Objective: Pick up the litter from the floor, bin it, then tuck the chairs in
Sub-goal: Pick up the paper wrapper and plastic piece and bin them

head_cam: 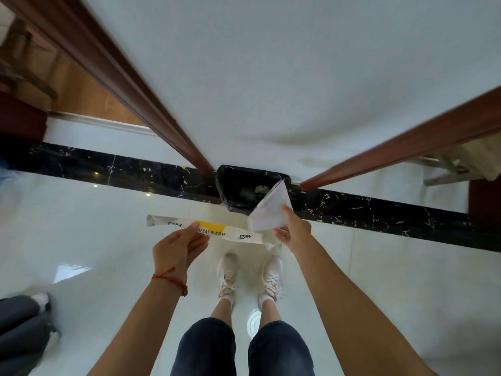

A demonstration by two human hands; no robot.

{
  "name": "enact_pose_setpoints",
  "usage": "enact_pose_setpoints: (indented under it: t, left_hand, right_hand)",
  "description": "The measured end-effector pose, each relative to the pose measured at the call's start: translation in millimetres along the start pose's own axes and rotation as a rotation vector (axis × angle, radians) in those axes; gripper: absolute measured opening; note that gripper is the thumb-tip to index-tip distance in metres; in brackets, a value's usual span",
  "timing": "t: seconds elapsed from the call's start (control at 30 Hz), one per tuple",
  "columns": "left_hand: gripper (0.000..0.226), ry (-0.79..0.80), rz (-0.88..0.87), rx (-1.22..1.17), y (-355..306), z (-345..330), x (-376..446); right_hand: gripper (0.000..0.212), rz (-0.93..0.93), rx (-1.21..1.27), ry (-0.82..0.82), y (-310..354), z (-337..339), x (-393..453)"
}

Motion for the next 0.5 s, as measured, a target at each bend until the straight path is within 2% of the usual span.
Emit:
enact_pose_setpoints:
  t: [0.17,0.33,0.43,0.5]
  left_hand:
    - [0.01,-0.015,0.002,0.006,2,4,5]
    - [0.01,-0.016,0.008,0.02,2,4,10]
    - [0.011,-0.012,0.009,0.035,2,0,11]
    - [0.012,-0.005,0.001,0.055,2,-5,11]
  right_hand:
    - [0.055,-0.016,-0.109,0.015,12,-17,6]
    - [0.045,-0.009,-0.22,-0.01,11,-4,2]
    - [0.041,0.175,-0.323,-0.003,15,9,-6]
    - [0.044,0.36,-0.538,0.013,22,16,-19]
Point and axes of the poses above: each hand's wrist, its own x-axis towards the middle knuckle, its own z-axis out of the back of the hand, y = z × x, the point moved 6 cm from there along x, towards the middle knuckle, and after that the axes turned 8 degrees about x, right-handed, at the moved point
